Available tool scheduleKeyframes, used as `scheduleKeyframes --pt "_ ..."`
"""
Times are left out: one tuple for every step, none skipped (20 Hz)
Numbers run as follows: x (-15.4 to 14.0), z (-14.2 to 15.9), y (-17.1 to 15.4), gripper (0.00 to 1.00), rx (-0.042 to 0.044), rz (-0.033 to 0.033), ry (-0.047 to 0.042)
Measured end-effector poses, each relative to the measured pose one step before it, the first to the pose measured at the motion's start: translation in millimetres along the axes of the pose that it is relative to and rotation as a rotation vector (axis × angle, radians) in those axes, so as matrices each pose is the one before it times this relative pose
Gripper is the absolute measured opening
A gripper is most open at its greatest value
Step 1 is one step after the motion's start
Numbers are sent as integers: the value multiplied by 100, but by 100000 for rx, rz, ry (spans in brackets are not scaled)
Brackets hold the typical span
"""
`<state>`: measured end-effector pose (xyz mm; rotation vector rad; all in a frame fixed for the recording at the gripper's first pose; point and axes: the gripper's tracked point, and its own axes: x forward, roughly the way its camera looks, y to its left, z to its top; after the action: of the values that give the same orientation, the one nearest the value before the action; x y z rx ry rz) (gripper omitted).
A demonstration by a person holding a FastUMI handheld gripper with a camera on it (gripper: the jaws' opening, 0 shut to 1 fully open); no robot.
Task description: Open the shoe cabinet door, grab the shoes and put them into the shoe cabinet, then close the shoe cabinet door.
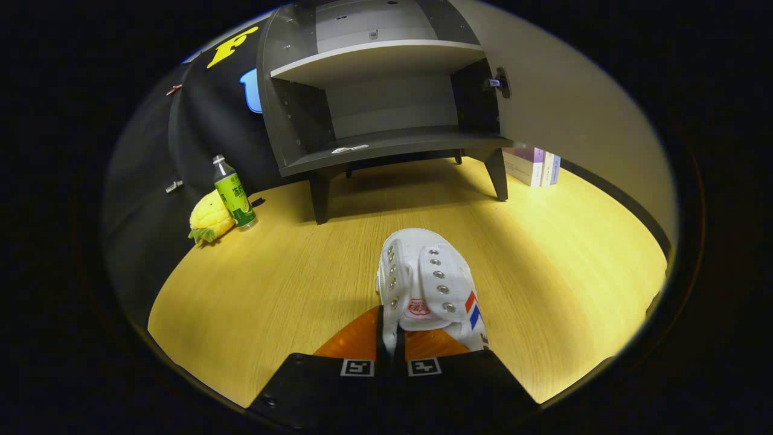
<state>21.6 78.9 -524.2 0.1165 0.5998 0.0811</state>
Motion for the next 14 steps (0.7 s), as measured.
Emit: scheduleKeyframes --pt "-544 1040 272 5 -1921 367 -1776" --pt "-444 1022 269 5 212 999 -1299" --pt "-546 879 182 5 2389 1162 -248" --pt "-677 867 82 5 1748 603 -550" --pt "-746 1078 -119 5 18 313 -1260" --pt "-606 1215 -231 5 -848 88 -1365" --pt "-793 1397 -128 5 -358 312 -1519" --pt "-756 1532 163 5 600 704 -654" --pt "-820 1613 66 5 1116 446 -596" --pt "-748 1569 -106 5 677 -247 -346" --pt "-779 1620 -116 5 -922 -381 -115" --pt "-846 1745 -129 5 -1116 -531 -622" --pt "-833 1763 7 5 -743 4 -981" --pt "-731 1930 298 5 -217 -20 -1516"
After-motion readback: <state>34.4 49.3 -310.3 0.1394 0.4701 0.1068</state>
